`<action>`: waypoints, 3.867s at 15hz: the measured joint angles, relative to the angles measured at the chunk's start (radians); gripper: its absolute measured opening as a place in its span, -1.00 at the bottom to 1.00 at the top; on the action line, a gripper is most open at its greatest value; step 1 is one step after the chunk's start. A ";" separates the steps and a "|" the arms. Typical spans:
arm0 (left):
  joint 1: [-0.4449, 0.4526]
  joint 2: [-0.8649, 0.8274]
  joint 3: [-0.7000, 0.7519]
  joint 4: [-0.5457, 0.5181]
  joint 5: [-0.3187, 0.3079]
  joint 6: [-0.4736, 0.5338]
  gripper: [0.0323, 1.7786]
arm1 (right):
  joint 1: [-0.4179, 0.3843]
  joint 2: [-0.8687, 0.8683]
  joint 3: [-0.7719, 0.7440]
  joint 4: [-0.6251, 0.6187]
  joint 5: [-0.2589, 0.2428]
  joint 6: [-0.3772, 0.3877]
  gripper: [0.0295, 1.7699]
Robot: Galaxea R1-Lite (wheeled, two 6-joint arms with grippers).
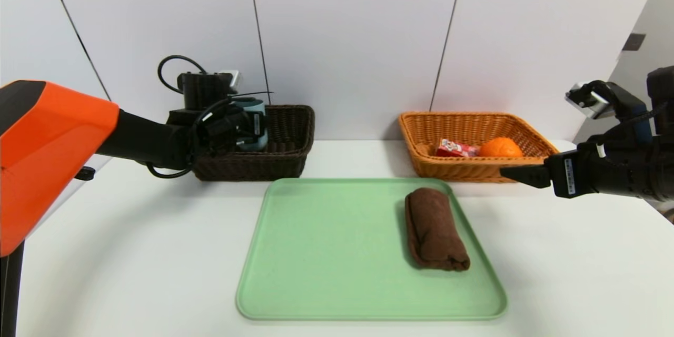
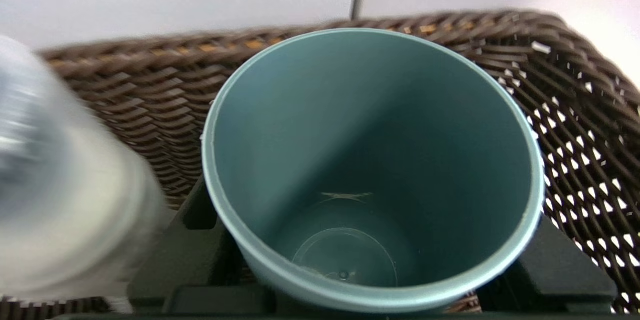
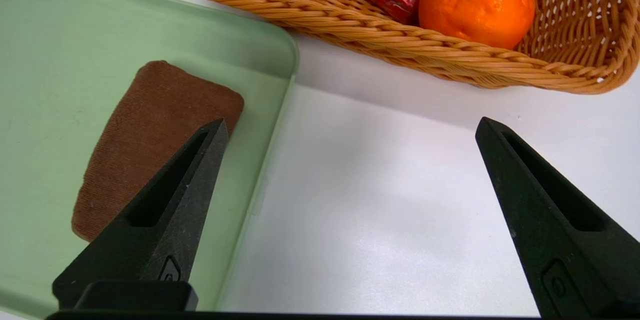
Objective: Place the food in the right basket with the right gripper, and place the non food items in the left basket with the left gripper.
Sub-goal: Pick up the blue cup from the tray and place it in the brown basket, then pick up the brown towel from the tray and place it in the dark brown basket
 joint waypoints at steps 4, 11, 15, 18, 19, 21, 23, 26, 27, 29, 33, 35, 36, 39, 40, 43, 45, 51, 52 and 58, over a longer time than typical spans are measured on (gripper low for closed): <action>0.001 0.019 0.000 -0.001 0.002 0.004 0.31 | -0.001 0.000 0.003 0.000 0.001 0.000 0.93; 0.002 0.036 -0.007 -0.016 0.002 0.005 0.31 | -0.001 -0.010 0.011 0.002 0.000 0.000 0.93; 0.002 0.055 0.000 -0.062 0.004 0.013 0.41 | -0.001 -0.013 0.012 0.001 0.002 -0.003 0.93; 0.002 0.058 0.001 -0.063 0.004 0.013 0.57 | -0.001 -0.013 0.013 0.001 0.002 -0.004 0.93; 0.002 0.058 0.001 -0.063 0.004 0.013 0.61 | -0.001 -0.013 0.013 0.001 0.002 -0.004 0.93; 0.002 0.056 0.001 -0.062 0.004 0.012 0.68 | -0.001 -0.013 0.013 0.001 0.005 -0.006 0.93; 0.002 0.034 0.003 -0.058 0.004 0.012 0.73 | -0.001 -0.013 0.012 0.001 0.007 -0.008 0.93; 0.000 -0.055 0.004 -0.020 0.005 0.013 0.79 | 0.000 -0.012 0.011 0.001 0.005 -0.011 0.93; -0.004 -0.094 0.002 0.010 0.005 0.013 0.80 | 0.000 -0.011 0.011 0.001 0.005 -0.008 0.93; -0.024 -0.198 -0.015 0.111 0.013 0.009 0.83 | 0.000 -0.010 0.013 0.001 0.005 -0.003 0.93; -0.185 -0.372 -0.103 0.456 0.118 -0.034 0.86 | 0.000 -0.008 0.016 0.003 0.003 0.004 0.93; -0.308 -0.414 -0.174 0.637 0.180 -0.142 0.88 | -0.001 -0.007 0.016 0.008 0.000 0.004 0.93; -0.365 -0.419 -0.224 0.730 0.197 -0.211 0.88 | -0.003 -0.007 0.016 0.011 0.000 0.004 0.93; -0.503 -0.368 -0.382 0.968 0.216 -0.413 0.88 | -0.027 -0.006 0.013 0.018 -0.003 0.016 0.93; -0.534 -0.333 -0.434 1.020 0.230 -0.458 0.88 | -0.037 -0.004 0.011 0.018 -0.005 0.029 0.93; -0.613 -0.216 -0.511 1.071 0.310 -0.511 0.90 | -0.081 0.001 0.008 0.018 -0.013 0.050 0.93; -0.673 -0.144 -0.524 1.055 0.348 -0.548 0.90 | -0.108 0.003 0.016 0.017 -0.010 0.051 0.93; -0.789 -0.038 -0.529 0.992 0.358 -0.659 0.90 | -0.152 0.003 0.045 0.007 -0.006 0.052 0.93; -0.803 -0.027 -0.529 0.981 0.360 -0.676 0.90 | -0.152 0.003 0.051 0.006 -0.006 0.052 0.93; -0.853 0.061 -0.529 0.889 0.459 -0.693 0.90 | -0.154 -0.002 0.071 0.004 -0.006 0.052 0.93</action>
